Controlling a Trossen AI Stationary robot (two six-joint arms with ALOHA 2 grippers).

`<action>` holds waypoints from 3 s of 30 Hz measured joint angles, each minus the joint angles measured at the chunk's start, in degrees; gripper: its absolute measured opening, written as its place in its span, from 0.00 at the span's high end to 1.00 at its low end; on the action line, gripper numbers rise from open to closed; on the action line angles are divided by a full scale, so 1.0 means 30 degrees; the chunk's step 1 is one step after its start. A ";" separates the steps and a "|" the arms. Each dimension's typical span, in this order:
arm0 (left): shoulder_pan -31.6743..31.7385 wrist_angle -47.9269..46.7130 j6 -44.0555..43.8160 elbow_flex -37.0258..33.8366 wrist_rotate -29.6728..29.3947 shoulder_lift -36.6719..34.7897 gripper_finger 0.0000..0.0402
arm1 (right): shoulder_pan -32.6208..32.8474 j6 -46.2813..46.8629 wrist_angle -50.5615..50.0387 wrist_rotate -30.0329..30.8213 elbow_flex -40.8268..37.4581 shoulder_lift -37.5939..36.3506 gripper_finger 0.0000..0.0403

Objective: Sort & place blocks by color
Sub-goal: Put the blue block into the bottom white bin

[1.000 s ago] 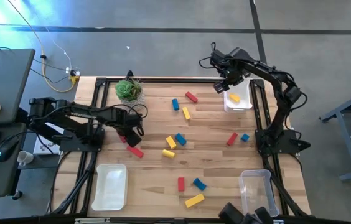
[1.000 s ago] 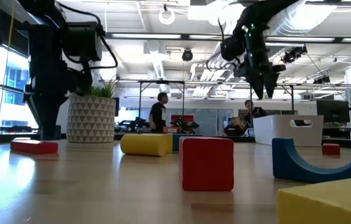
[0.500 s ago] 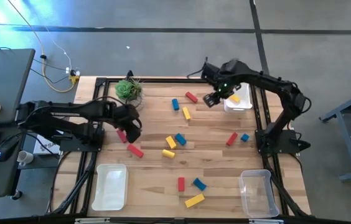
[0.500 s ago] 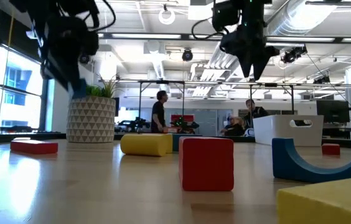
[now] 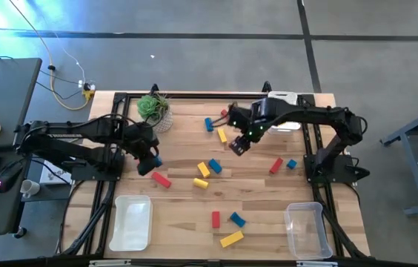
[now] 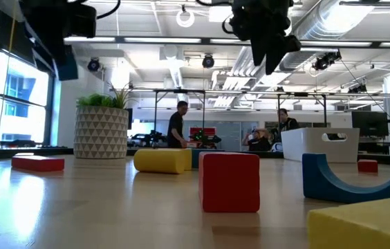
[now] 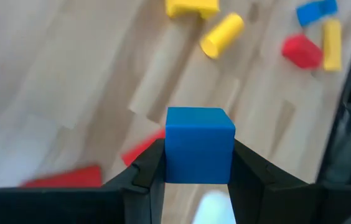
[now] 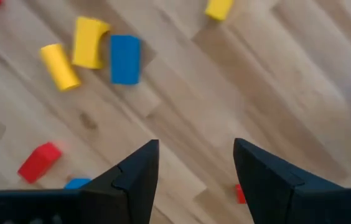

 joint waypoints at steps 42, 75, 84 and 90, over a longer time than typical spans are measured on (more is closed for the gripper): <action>-1.6693 0.0850 -1.6479 0.0007 0.0882 0.3136 0.67 | 0.6732 -1.9108 0.7610 -0.2139 -0.0109 0.0085 0.52; -1.6810 0.4166 -1.7669 0.0005 0.2186 0.5902 0.64 | 0.8721 -2.9181 1.0261 -0.3191 -0.0109 0.5369 0.52; -1.6796 0.4347 -1.7966 0.0007 0.1941 0.5902 0.64 | 0.8820 -3.0526 1.0975 -0.3312 -0.0109 0.6489 0.52; -1.6796 0.4501 -1.8340 0.0005 0.1999 0.5909 0.59 | 0.8968 -3.2183 1.1785 -0.3337 -0.0109 0.6979 0.52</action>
